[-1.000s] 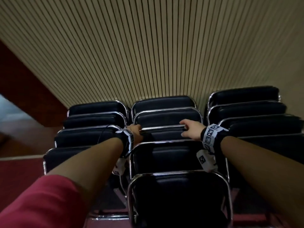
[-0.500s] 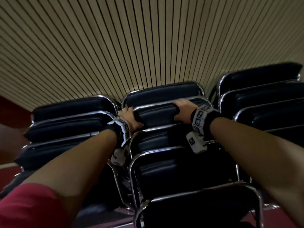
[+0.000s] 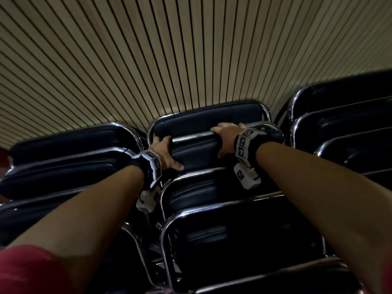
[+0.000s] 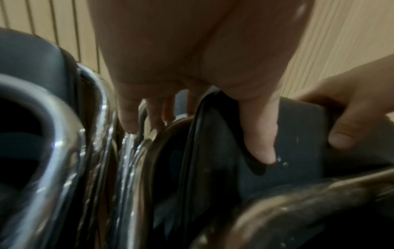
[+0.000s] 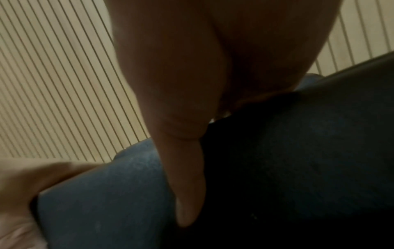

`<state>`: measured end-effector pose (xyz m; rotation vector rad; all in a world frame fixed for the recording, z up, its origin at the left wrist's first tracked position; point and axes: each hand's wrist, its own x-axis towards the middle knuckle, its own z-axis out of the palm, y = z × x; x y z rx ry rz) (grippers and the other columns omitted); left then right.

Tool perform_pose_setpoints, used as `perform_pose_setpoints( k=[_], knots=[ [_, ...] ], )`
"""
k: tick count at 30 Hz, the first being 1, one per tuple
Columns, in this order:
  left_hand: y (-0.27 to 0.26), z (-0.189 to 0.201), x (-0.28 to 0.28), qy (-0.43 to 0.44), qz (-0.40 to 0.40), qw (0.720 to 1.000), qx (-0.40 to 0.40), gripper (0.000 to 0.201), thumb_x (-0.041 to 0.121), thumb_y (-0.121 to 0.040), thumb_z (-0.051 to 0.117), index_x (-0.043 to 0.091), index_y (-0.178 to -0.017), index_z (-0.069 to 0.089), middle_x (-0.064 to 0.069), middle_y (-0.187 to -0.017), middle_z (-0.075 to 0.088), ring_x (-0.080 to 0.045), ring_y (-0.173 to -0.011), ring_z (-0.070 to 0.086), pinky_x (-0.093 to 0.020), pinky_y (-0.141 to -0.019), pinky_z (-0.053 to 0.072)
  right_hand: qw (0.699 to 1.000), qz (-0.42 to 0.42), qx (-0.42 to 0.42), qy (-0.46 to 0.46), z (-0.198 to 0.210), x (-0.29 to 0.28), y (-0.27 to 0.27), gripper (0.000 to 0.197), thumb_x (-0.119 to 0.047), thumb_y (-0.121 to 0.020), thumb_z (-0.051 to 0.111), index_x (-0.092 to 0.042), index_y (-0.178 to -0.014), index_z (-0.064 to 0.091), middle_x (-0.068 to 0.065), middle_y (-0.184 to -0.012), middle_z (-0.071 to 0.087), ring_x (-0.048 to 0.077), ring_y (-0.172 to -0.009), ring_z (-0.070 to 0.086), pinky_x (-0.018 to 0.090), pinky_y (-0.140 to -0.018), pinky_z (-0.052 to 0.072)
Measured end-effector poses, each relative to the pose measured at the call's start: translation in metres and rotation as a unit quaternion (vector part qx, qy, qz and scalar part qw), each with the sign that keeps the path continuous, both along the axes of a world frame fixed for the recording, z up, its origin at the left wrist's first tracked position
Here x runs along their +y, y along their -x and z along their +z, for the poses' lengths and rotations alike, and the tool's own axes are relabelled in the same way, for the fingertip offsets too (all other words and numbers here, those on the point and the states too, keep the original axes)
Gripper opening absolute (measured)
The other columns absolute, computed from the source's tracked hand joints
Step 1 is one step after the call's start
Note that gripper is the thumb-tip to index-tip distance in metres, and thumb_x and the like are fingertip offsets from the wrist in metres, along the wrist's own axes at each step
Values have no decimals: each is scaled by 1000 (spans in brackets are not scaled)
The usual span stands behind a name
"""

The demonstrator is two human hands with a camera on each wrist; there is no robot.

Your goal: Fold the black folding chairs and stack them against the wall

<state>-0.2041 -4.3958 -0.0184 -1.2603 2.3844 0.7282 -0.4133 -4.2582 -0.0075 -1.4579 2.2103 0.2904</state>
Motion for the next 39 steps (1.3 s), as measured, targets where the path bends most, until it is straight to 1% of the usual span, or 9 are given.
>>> perform_pose_setpoints(
  k=[3, 6, 14, 18, 25, 30, 35, 37, 39],
  knots=[
    [2, -1, -1, 13, -14, 1000, -17, 121, 42, -57, 94, 27, -155, 25, -9, -147, 28, -37, -136, 38, -45, -113, 38, 1000, 1, 11, -5, 1, -4, 1, 108, -59, -62, 83, -30, -151, 30, 4, -144, 36, 32, -133, 35, 57, -111, 29],
    [1, -1, 2, 23, -4, 1000, -12, 103, 44, -59, 92, 25, -146, 41, -7, -134, 37, -33, -127, 44, -43, -108, 43, 1000, -2, 14, -1, 3, -4, -3, 87, -58, -63, 82, -31, -137, 47, 4, -127, 43, 31, -121, 43, 52, -104, 39],
    [-4, 8, 11, -28, 34, 998, 42, 76, 25, -61, 94, 16, -125, 56, -5, -124, 65, -25, -115, 61, -35, -99, 50, 999, -27, -15, 25, 11, 4, -11, 58, -50, -71, 79, -35, -122, 57, -2, -115, 55, 26, -115, 51, 46, -99, 38],
    [-10, 24, 0, -10, 20, 999, 43, 78, 32, -63, 93, 17, -128, 53, -5, -125, 64, -27, -115, 60, -38, -99, 51, 999, -22, -6, 41, 28, -3, -15, 50, -48, -69, 80, -36, -113, 59, -4, -107, 51, 26, -110, 51, 48, -96, 37],
    [-14, 21, 2, 16, 17, 1000, 0, 91, 42, -65, 89, 15, -138, 43, -10, -131, 57, -30, -119, 57, -42, -103, 48, 998, 1, -17, 62, 29, 1, -20, 56, -49, -73, 77, -37, -123, 56, -3, -114, 52, 26, -115, 48, 47, -99, 36],
    [-9, 28, 13, 38, 24, 998, -43, 93, 42, -69, 87, 14, -142, 37, -15, -138, 49, -36, -127, 51, -46, -106, 44, 995, -6, -26, 100, 29, 14, -27, 77, -43, -78, 77, -29, -146, 42, 3, -143, 44, 27, -132, 40, 44, -112, 31],
    [-8, 34, 52, 202, 32, 978, -35, 79, 41, -74, 76, 20, -139, 37, -16, -136, 39, -38, -125, 41, -48, -100, 41, 956, -47, -32, 288, 39, 69, -15, 39, -26, -77, 76, -21, -116, 68, 5, -119, 52, 25, -112, 49, 38, -96, 44],
    [-6, 35, 70, 272, -34, 962, 5, 67, 38, -76, 74, 18, -132, 44, -14, -130, 44, -35, -118, 43, -44, -96, 44, 972, -62, -80, 213, 42, 89, -6, 39, -33, -81, 75, -21, -117, 67, 4, -118, 59, 24, -111, 56, 35, -94, 47],
    [-5, 42, 85, 304, -74, 949, 38, 55, 46, -81, 69, 17, -125, 51, -12, -128, 47, -33, -116, 43, -43, -96, 42, 987, -79, -115, 78, 39, 105, -1, 62, -48, -79, 75, -19, -131, 59, 3, -128, 60, 24, -118, 57, 32, -100, 46]
  ],
)
